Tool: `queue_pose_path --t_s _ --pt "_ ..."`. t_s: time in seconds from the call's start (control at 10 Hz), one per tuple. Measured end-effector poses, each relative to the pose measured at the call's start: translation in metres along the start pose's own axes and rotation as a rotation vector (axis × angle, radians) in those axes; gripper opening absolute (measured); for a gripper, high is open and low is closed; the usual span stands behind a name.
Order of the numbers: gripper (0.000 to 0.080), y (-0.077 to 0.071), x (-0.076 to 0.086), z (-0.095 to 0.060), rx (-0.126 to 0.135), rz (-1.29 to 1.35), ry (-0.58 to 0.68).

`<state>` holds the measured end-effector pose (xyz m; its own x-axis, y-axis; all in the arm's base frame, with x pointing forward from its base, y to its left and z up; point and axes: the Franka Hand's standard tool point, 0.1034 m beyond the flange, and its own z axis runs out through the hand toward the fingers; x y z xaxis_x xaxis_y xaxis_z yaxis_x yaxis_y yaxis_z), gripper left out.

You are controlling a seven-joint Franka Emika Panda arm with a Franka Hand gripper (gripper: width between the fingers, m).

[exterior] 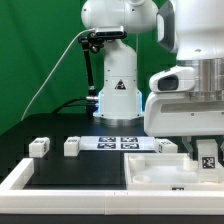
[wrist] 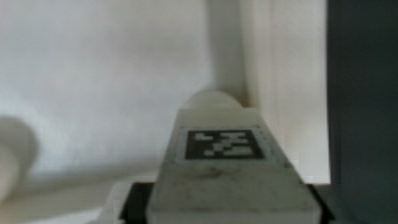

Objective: Assemble one leg

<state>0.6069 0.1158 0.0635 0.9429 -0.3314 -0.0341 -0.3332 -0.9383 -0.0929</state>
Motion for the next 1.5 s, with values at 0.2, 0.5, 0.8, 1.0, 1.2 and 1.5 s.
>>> queue_pose_path --t_s 0.2,0.5,0.8,1.0,1.2,1.5 --pt "0.0291 -0.0001 0.0002 0.0009 0.019 0.270 -0.007" --pt "0.0291 -0.0002 0.0020 0.0013 0.042 0.661 -0.006" --pt "0.0291 -0.0005 0.0019 0.0016 0.055 0.936 -0.024" --pt "0.0291 -0.0022 0.0010 0.0018 0.054 1.065 -0.029" --pt "0.0291 -0.0031 0.0008 0.0017 0.060 1.197 -0.040" --pt "0.0291 -0.0029 0.0013 0.0015 0.067 1.286 -0.051"
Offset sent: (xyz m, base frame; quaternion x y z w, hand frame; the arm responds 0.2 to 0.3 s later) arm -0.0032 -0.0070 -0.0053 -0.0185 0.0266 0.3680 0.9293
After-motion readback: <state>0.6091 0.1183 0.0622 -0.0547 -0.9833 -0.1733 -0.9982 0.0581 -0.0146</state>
